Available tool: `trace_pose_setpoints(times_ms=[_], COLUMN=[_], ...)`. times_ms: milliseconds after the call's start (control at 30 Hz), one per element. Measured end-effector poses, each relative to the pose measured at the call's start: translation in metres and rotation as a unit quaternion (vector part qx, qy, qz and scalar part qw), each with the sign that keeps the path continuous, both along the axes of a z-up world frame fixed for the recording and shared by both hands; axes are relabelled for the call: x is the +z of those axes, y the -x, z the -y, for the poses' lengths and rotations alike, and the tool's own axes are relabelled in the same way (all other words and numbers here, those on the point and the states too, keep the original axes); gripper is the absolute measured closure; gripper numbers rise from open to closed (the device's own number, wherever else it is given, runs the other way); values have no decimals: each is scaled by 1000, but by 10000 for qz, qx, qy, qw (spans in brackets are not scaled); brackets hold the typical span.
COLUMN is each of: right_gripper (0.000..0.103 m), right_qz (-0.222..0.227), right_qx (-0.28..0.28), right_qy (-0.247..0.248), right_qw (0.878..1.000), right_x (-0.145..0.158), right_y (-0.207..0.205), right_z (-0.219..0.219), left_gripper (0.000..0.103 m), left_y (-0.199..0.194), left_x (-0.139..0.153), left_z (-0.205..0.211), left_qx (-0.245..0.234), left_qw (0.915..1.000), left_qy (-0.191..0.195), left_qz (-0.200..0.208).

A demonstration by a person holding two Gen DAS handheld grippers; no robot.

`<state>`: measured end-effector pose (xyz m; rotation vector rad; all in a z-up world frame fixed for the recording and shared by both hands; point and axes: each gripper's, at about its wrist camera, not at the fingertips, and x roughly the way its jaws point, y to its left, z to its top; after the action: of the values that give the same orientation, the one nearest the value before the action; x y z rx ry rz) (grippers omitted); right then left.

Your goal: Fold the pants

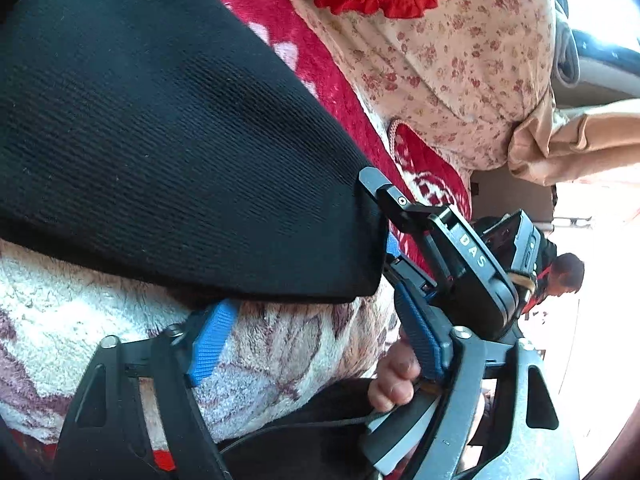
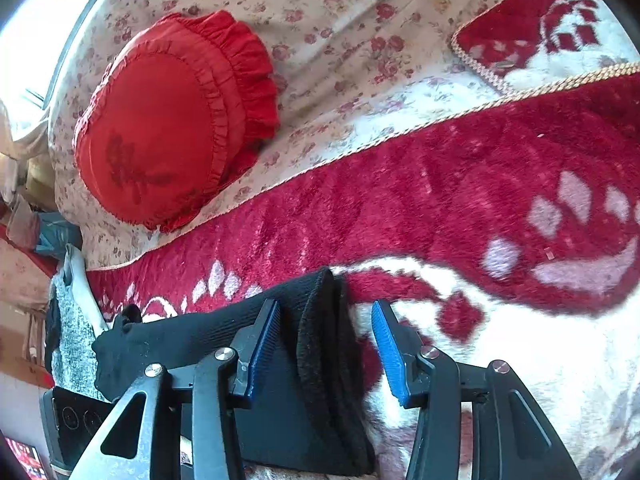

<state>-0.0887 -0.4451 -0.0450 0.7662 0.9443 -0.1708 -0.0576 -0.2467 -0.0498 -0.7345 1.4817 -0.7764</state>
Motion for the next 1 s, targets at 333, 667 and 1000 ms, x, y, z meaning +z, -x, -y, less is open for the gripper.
trace_pose_setpoints(times_ms=[333,667,1000], right_gripper=[91,91,76], right_qz=[736,1254,803], right_qx=[208,1440,2009], right_qy=[-75,340,-1277], right_qw=[9970,9810,9679], right_x=[34,124,45], right_y=[12,-38,-126], right_z=[-19,-127,-204], left_gripper=[89,89,59], left_y=[0,-20,-51], left_x=[22,68,55], left_z=[-15,-122,-217], left_qx=[-250,300,1210], left_qw=[9990,9950,9816], left_qy=[-23,-48,-858], left_qz=[376,949,1206])
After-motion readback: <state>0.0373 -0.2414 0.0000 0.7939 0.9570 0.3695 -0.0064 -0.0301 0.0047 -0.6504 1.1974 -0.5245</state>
